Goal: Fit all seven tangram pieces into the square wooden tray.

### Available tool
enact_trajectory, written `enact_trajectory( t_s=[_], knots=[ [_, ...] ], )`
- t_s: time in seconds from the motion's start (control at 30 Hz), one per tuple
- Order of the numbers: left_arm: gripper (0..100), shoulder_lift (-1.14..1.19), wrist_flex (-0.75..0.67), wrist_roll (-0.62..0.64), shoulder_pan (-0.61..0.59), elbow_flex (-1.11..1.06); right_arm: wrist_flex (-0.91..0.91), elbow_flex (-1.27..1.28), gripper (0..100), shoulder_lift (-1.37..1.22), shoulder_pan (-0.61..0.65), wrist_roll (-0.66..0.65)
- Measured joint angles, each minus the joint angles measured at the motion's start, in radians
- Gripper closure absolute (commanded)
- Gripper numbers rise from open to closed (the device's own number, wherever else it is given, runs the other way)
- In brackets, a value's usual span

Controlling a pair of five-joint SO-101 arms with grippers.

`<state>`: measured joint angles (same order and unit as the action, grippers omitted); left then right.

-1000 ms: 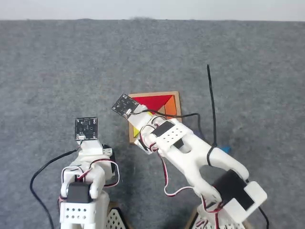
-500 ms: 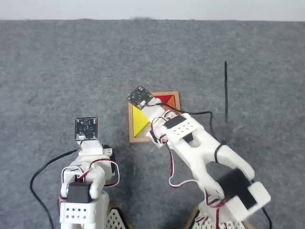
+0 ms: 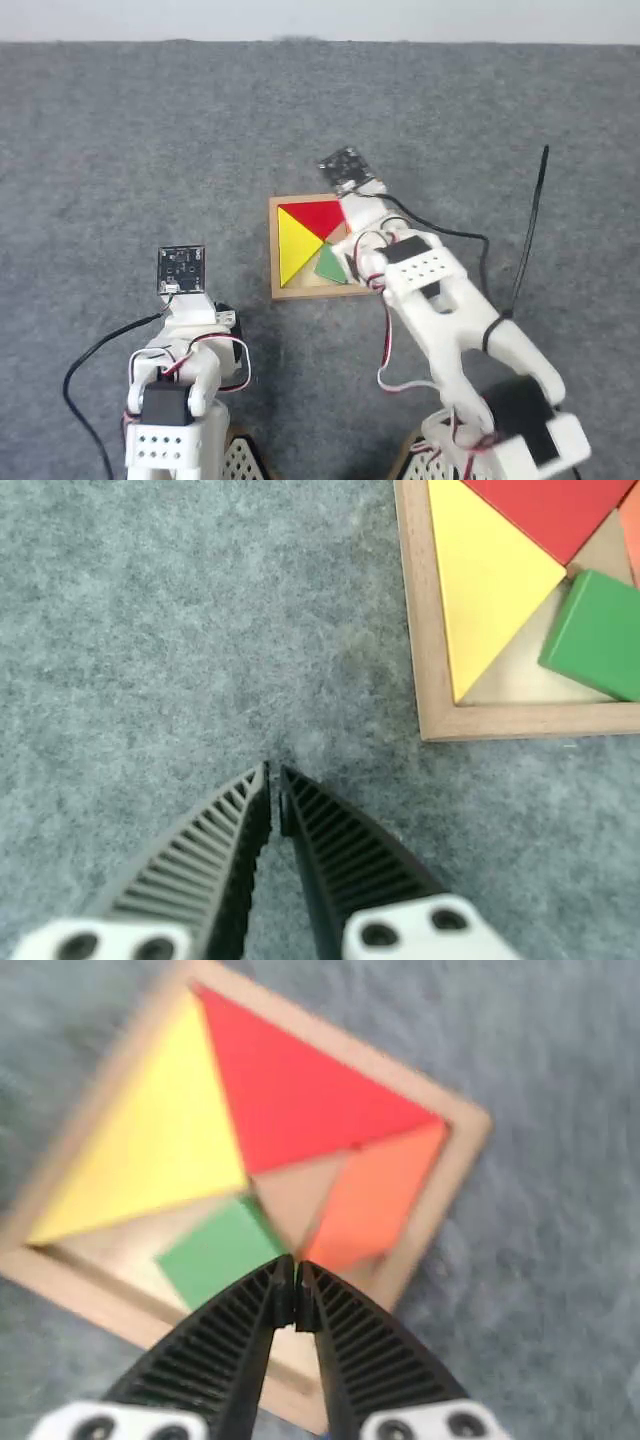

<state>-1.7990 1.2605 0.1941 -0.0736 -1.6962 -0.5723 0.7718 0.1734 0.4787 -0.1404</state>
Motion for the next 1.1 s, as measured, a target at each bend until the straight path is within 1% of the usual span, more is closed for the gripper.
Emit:
enact_trajectory(
  t_s=[0.13, 0.23, 0.33, 0.5, 0.67, 0.9, 1.1],
  knots=[
    [99, 0.0, 0.0, 0.0, 0.0, 0.0, -0.014, -0.002, 99.1, -0.08, -0.008, -0.017],
    [99, 0.0, 0.0, 0.0, 0.0, 0.0, -0.058, -0.025, 99.1, -0.12, -0.008, -0.023],
    [99, 0.0, 0.0, 0.0, 0.0, 0.0, -0.084, -0.055, 99.1, -0.176, 0.034, -0.026],
    [99, 0.0, 0.0, 0.0, 0.0, 0.0, -0.094, -0.11, 99.1, -0.218, 0.048, -0.026],
    [99, 0.0, 0.0, 0.0, 0.0, 0.0, -0.11, -0.118, 99.1, -0.212, 0.055, -0.029],
    [99, 0.0, 0.0, 0.0, 0.0, 0.0, -0.138, -0.118, 99.1, -0.063, 0.055, -0.031],
    [99, 0.0, 0.0, 0.0, 0.0, 0.0, -0.114, -0.141, 99.1, -0.101, 0.075, -0.049]
  ],
)
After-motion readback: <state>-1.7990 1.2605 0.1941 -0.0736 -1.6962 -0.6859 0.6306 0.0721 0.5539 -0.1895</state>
